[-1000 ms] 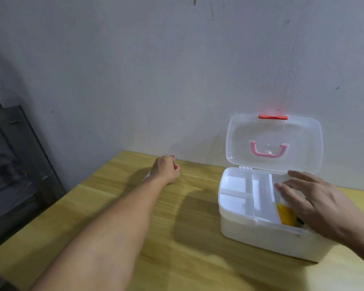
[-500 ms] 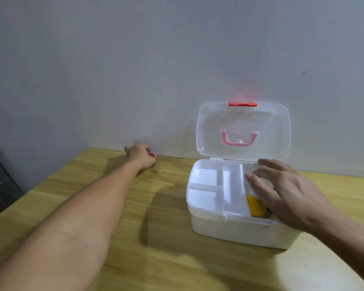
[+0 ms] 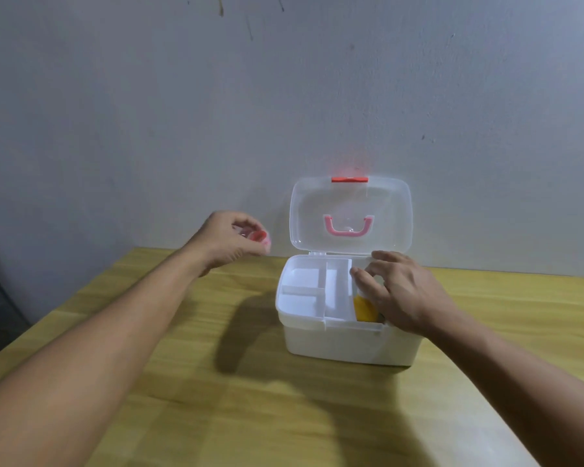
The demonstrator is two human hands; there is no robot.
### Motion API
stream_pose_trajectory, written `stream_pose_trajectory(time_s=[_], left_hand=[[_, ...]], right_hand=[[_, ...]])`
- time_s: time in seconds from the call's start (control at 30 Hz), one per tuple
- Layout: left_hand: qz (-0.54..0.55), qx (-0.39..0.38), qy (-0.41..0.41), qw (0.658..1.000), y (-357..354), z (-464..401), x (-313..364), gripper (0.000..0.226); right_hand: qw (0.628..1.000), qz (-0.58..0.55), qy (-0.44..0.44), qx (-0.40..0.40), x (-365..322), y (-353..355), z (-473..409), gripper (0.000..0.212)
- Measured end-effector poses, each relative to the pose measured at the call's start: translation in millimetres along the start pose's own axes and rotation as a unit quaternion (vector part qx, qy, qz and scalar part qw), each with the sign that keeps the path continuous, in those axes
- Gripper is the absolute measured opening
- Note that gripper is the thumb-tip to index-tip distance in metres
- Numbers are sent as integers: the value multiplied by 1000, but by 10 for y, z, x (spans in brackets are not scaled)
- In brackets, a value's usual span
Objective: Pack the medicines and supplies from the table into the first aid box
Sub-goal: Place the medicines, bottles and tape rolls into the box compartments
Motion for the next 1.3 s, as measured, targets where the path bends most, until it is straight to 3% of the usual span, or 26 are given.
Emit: stream_pose_trajectory(time_s=[0.2,0.3,0.43,0.57,0.63,0.7,0.83,1.1,1.17,1.3], left_hand=[[-123,-169,-44,977,-292,434,405,34],[-212,-197,-68,955,-397,525,416,32],[-247,-227,-47,941,-410,545,362,34],[-259,-241,-30,935,-432,559,322,53],[-257,-238,-31,936,-436,568,309,58],[-230,-209,-32,950,-442,584,303,49],[-253,-67,-66,963,-501,584,274,25],[-295,-13,-97,950,-604,564,222,22],[-280,7,-128,951,-622,570,210,28],[-310,-88,-83,943,-682,600,172,67]], right_hand=[[1000,5,3,4,2,7,16,55],[1000,12,2,-2,4,1,14,60],[1000,12,1,0,15,-11,5,62],[1000,13,1,5,17,-18,8,62],[1000,14,2,7,19,-27,5,61],[1000,16,4,10,28,-33,-1,60],[1000,16,13,15,39,-26,-3,61],[1000,20,15,16,66,-57,-15,62],[999,20,17,18,67,-59,-20,63],[999,23,13,21,71,-71,-29,61]])
Point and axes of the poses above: each hand's wrist, its own z-axis away from the middle knuckle, its own y-axis out of the back of the hand, x = y × z, the point moved 1 cm from there along -z, towards the middle knuckle, and after that the axes turned 2 degrees about x, right-handed, at the moved point
